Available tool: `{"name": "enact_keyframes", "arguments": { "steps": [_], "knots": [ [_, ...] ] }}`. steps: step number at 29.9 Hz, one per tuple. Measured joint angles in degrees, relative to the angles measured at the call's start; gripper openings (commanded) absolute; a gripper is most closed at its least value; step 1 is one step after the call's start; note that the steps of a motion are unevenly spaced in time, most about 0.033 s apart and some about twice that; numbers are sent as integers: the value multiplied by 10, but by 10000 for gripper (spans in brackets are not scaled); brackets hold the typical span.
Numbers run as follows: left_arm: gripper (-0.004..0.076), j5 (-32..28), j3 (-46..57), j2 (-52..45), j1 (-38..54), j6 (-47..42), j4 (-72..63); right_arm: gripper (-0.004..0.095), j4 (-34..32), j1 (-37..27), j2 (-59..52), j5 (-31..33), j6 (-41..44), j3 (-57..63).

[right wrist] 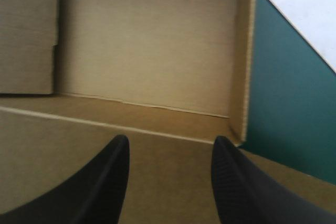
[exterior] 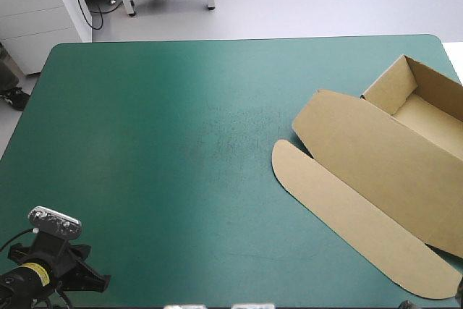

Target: Fold the box

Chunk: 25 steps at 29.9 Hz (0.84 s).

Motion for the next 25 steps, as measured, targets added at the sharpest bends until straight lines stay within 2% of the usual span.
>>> {"name": "enact_keyframes", "arguments": {
  "steps": [3, 6, 14, 16, 19, 25],
  "knots": [
    [-8, 1, 0, 0, 0, 0, 0, 412, 47, 3, -45, 0, -23, 4],
    [-8, 1, 0, 0, 0, 0, 0, 324, 49, 24, -100, 0, -33, 5],
    [-8, 2, 0, 0, 0, 0, 0, 266, 28, 172, -268, 1, -37, 5],
    [-8, 2, 0, 0, 0, 0, 0, 185, 28, 203, -307, 1, -37, 5],
    [-8, 3, 0, 0, 0, 0, 0, -1, 19, 235, -371, 1, -37, 21],
    [-8, 3, 0, 0, 0, 0, 0, -15, -16, 242, -490, 1, -43, 134]
  ]
}}
